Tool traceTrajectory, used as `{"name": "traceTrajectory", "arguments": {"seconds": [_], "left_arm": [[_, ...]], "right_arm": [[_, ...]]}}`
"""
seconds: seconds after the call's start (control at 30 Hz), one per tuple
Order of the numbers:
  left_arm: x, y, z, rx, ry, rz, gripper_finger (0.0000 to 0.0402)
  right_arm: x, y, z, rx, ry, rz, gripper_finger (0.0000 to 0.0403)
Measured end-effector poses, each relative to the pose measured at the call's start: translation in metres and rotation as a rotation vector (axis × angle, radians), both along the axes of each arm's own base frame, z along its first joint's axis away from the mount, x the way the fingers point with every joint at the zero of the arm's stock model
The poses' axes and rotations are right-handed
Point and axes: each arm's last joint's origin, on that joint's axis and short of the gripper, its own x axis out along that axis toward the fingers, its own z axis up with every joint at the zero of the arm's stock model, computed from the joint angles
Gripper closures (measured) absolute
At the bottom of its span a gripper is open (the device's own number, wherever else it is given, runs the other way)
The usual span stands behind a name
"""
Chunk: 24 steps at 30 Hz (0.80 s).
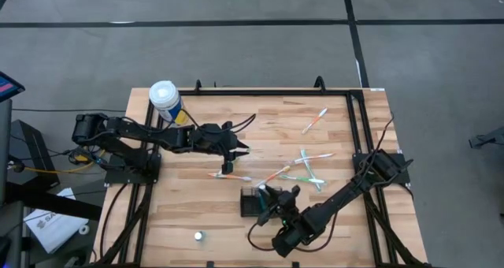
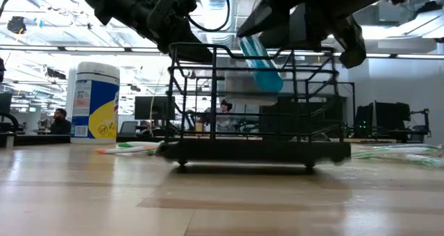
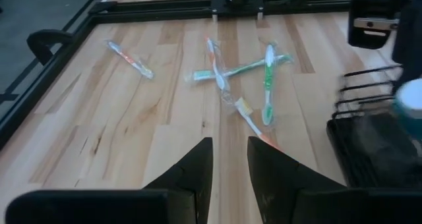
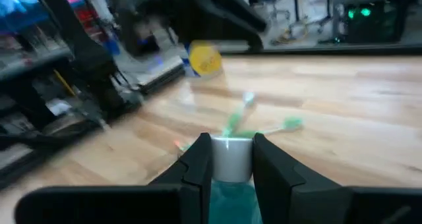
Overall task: Pick & Place toothbrushing station
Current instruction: Put the blue mouthwash into the black wire organizer
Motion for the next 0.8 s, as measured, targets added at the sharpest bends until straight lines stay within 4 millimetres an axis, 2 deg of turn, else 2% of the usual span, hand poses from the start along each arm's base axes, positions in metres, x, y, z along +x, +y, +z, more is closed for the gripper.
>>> {"name": "traceTrajectory", "arguments": {"seconds": [0.57,0.6,0.8], "left_arm": [[0.0,0.0,0.001,-0.002,-0.007,-0.002,0.0312],[0.0,0.0,0.001,-0.004,-0.007,-0.004,0.0312],[0.0,-0.001,0.001,-0.017,-0.01,-0.017,0.0312]], "right_arm": [[-0.004,0.011,0.008,0.072,-0.093,0.018,0.0337],[-0.004,0.012,0.008,0.073,-0.095,0.018,0.0329],[-0.003,0.013,0.008,0.095,-0.081,0.034,0.0222]]}}
